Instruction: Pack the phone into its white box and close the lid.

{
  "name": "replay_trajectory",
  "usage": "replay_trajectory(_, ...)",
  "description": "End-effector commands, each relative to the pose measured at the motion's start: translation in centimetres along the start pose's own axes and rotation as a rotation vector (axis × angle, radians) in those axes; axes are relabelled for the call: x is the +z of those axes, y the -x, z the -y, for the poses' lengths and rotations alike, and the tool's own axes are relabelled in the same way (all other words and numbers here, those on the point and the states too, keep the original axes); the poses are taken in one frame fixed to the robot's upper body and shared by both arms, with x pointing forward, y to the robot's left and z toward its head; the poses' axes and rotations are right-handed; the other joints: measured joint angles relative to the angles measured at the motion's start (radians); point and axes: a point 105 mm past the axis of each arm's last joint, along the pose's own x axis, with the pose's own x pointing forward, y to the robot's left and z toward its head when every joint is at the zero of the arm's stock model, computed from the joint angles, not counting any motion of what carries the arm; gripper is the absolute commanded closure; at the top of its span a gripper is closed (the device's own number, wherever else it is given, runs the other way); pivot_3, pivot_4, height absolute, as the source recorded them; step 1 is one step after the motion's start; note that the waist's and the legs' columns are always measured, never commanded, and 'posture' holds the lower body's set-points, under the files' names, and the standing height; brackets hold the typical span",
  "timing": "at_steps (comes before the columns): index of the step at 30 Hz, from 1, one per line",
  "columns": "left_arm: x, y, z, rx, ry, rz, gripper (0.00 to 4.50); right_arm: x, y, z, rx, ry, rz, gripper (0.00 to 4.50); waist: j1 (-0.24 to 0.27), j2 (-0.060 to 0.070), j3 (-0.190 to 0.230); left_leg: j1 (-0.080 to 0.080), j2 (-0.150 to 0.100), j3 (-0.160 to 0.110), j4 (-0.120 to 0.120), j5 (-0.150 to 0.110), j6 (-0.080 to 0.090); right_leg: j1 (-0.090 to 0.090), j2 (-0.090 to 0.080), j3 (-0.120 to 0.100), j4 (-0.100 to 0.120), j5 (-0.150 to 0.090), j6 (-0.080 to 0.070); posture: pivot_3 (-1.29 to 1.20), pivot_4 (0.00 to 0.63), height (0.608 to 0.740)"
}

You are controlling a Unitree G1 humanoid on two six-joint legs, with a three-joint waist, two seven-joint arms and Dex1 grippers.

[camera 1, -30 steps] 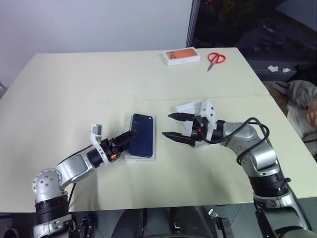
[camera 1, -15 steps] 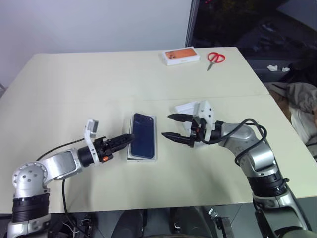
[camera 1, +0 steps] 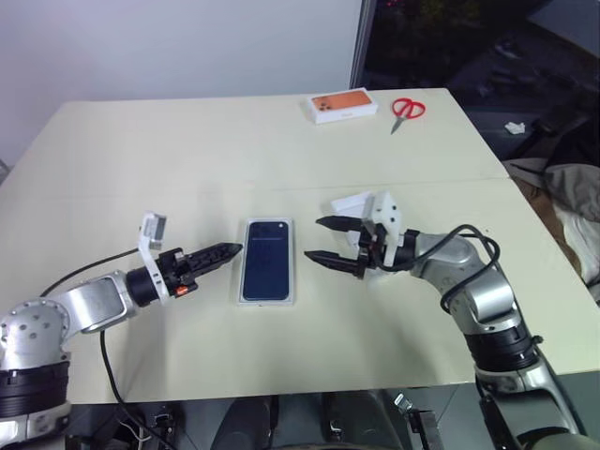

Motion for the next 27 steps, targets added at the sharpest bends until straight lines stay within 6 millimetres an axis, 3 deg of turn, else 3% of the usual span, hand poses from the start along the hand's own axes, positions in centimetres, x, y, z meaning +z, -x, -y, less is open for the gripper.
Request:
replay_trajectory(1,1.6,0.3,0.7,-0.014,-0.078,0.044,0.8,1.5,-0.4,0.2,-0.014,0.018,0.057,0.75,0.0,0.0,0.0,0.0,0.0,0.0,0.0,0.0,0.0,0.0,0.0,0.0,0.0,0.0,0.0,0.0,0.15,0.74)
replay_trajectory(8,1.9,-0.6,0.6,-0.033,-0.114,0.054,0.8,1.3,-2.4,0.5,-0.114,-0.014,0.093,0.75,-0.001,0.0,0.0,0.0,0.0,0.0,0.0,0.0,0.0,0.0,0.0,0.0,0.0,0.0,0.0,0.0,0.15,0.74)
replay_trajectory(10,2.0,-0.8,0.4,-0.027,-0.149,0.051,0.8,0.3,-2.5,1.3,-0.167,0.035,-0.01,0.75,-0.001,0.0,0.0,0.0,0.0,0.0,-0.001,0.0,0.0,0.0,0.0,0.0,0.0,0.0,0.0,0.0,0.15,0.74)
replay_trajectory(12,1.9,-1.0,0.5,-0.026,-0.241,0.025,0.8,-0.4,-2.1,2.3,-0.226,0.086,-0.125,0.75,-0.001,0.001,0.001,0.0,0.0,0.0,0.0,0.0,0.0,-0.001,0.0,0.0,0.0,0.0,0.0,0.0,0.15,0.74)
replay_trajectory(15,2.3,-1.1,0.8,-0.047,-0.431,0.027,0.8,0.6,-1.6,3.4,-0.285,0.019,-0.16,0.75,0.0,0.001,0.001,-0.001,0.0,0.0,-0.001,0.001,-0.002,-0.002,0.0,0.0,0.0,0.0,0.0,0.0,0.15,0.74)
replay_trajectory(19,2.9,-0.8,0.9,-0.092,-0.725,0.033,0.8,0.4,-0.1,4.1,-0.348,0.025,-0.29,0.75,0.0,0.002,0.001,-0.005,0.0,0.0,-0.002,0.002,-0.003,-0.006,0.0,0.0,-0.001,0.0,-0.001,0.0,0.15,0.74)
replay_trajectory(25,2.2,0.4,1.8,-0.242,-0.869,-0.088,0.8,-0.6,1.8,2.4,-0.388,0.029,-0.518,0.75,-0.002,0.002,0.001,-0.014,0.0,0.0,-0.002,0.002,-0.003,-0.013,-0.001,0.0,-0.004,0.0,0.0,0.0,0.15,0.74)
replay_trajectory(27,2.1,0.6,2.1,-0.276,-0.911,-0.087,0.8,-0.7,2.3,2.8,-0.457,-0.01,-0.547,0.75,-0.002,0.002,0.001,-0.014,0.0,0.001,-0.002,0.001,-0.002,-0.013,-0.002,0.0,-0.005,0.0,0.0,0.0,0.15,0.74)
